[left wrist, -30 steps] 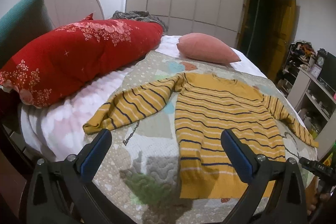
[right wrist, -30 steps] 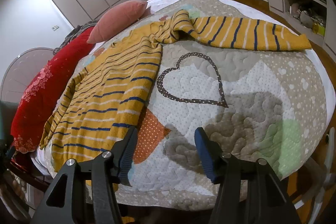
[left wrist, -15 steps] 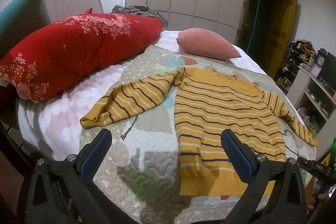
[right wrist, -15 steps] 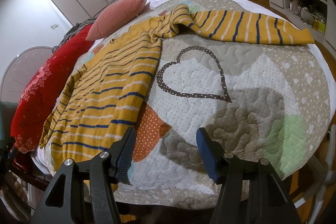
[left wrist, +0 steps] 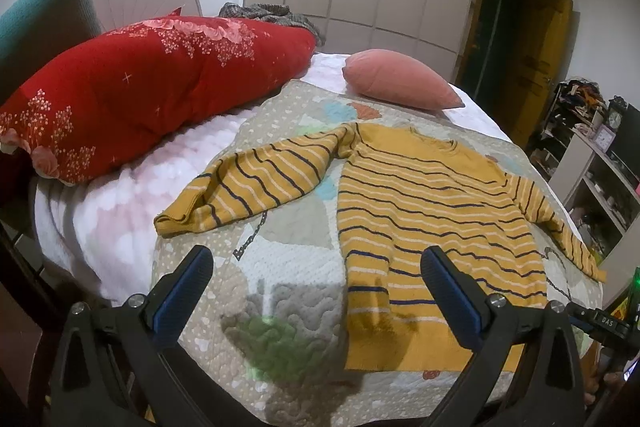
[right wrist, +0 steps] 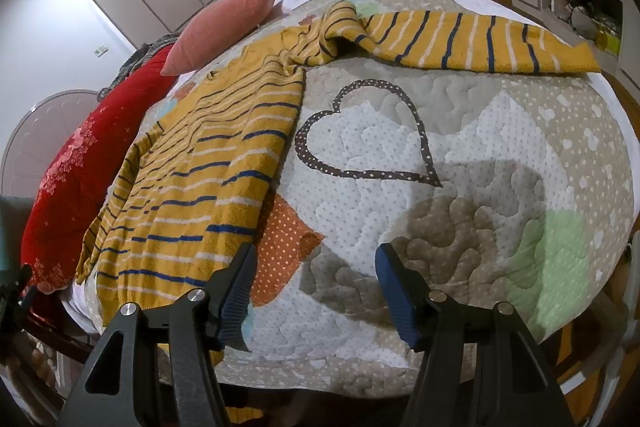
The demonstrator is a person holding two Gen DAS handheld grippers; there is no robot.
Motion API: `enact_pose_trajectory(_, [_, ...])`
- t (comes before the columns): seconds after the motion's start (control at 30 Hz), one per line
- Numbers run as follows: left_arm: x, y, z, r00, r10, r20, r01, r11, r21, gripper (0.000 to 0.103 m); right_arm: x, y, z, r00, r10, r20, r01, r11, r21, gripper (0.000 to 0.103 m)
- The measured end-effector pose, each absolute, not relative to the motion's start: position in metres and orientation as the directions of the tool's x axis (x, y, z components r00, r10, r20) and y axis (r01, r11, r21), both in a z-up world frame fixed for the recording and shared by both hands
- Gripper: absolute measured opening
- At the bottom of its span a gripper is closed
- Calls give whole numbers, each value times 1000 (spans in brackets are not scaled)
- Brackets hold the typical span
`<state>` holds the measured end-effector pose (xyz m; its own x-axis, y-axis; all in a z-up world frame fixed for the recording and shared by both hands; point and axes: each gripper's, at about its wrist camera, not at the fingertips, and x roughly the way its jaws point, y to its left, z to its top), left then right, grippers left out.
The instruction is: Fold small clothes
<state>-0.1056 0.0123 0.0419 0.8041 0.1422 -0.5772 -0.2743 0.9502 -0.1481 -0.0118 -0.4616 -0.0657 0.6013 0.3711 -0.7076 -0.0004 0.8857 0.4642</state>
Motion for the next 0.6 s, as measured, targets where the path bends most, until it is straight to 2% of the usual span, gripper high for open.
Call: enact_pose_trajectory(0.6, [-90, 15, 24, 775, 115, -622, -281, 944, -175, 103, -7, -460, -78, 580, 390, -715, 20, 871, 491, 67])
